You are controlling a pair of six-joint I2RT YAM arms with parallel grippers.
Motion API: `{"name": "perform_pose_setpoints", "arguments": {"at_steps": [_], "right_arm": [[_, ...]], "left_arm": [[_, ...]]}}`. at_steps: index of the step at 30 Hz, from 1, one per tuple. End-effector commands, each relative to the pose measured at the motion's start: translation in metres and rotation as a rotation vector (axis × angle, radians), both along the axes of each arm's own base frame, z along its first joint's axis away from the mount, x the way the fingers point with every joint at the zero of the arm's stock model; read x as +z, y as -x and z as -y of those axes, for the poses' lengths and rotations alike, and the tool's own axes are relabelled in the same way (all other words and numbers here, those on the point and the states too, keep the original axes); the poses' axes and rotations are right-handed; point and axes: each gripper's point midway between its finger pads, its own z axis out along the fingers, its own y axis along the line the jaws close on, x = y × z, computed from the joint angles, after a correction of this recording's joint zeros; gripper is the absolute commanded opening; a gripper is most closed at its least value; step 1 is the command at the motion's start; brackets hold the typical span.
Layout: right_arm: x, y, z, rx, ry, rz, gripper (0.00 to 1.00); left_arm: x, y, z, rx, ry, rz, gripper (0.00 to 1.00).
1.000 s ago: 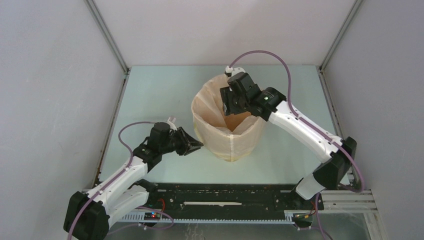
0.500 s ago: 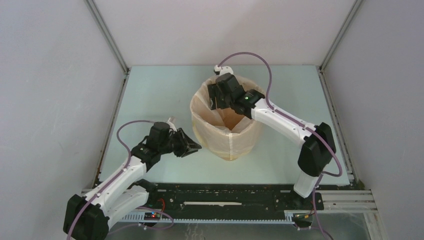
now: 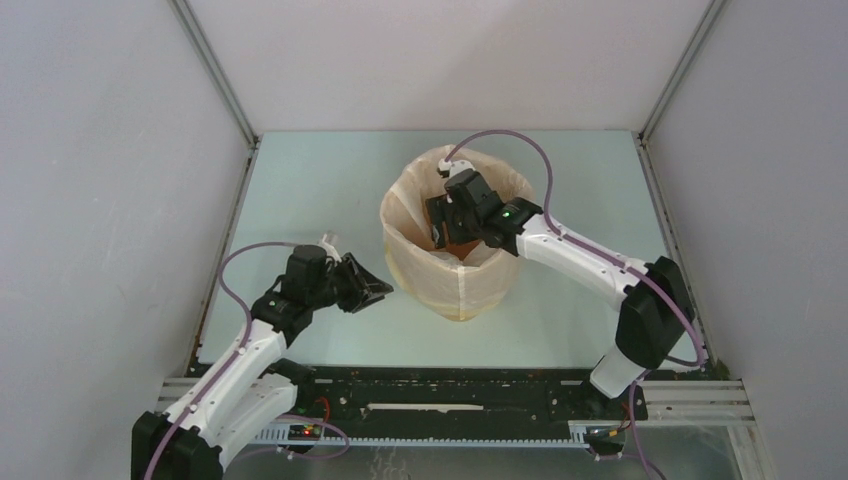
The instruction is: Put the trash bags into the trash bin
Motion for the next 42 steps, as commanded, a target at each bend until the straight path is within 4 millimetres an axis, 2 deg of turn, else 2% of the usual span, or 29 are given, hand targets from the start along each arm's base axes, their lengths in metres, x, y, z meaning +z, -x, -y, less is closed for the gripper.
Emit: {"name": "perform_pose_setpoints", "arguments": {"at_steps": [1, 6, 11, 16, 18, 20, 24, 28, 31, 35, 37, 40, 42], "right_arm": [[-0.037, 0.011, 0.001, 0.034, 0.095, -0.095, 0.81], [-0.068, 0.015, -0.001, 0.058, 0.160, -0.119, 0.81], [-0.096, 0.020, -0.010, 0.074, 0.139, -0.202, 0.81], [-0.129, 0.029, -0.006, 0.074, 0.189, -0.275, 0.80], [-0.134, 0.034, -0.005, 0.079, 0.203, -0.292, 0.80], [-0.124, 0.034, -0.005, 0.079, 0.189, -0.283, 0.80], [-0.070, 0.029, -0.009, 0.094, 0.119, -0.194, 0.81], [-0.029, 0.030, -0.006, 0.089, 0.089, -0.162, 0.82], [-0.015, 0.026, 0.001, 0.078, 0.106, -0.122, 0.82], [-0.016, -0.006, 0.014, 0.015, 0.193, 0.002, 0.81], [-0.024, -0.020, 0.007, 0.025, 0.180, 0.042, 0.81], [-0.053, -0.030, -0.005, 0.034, 0.175, 0.020, 0.81], [-0.067, -0.028, -0.008, 0.014, 0.179, -0.035, 0.82]], "left_arm": [[0.030, -0.009, 0.002, -0.018, 0.013, 0.086, 0.41], [0.037, -0.006, -0.003, -0.005, -0.003, 0.113, 0.42], [0.046, -0.005, -0.006, -0.007, -0.024, 0.132, 0.43], [0.051, -0.004, -0.009, 0.000, -0.035, 0.148, 0.44], [0.051, -0.003, -0.009, 0.000, -0.031, 0.146, 0.45], [0.051, -0.003, -0.009, 0.001, -0.031, 0.146, 0.45], [0.048, -0.003, -0.009, 0.004, -0.026, 0.142, 0.45], [0.047, -0.003, -0.006, 0.006, -0.003, 0.142, 0.47], [0.047, -0.003, -0.007, 0.015, 0.002, 0.146, 0.59], [0.045, -0.001, -0.006, 0.008, 0.007, 0.143, 0.64], [0.045, 0.001, -0.006, 0.006, 0.012, 0.139, 0.65], [0.049, 0.005, -0.007, 0.009, 0.021, 0.146, 0.68], [0.051, 0.007, -0.010, 0.013, 0.014, 0.153, 0.70]]}}
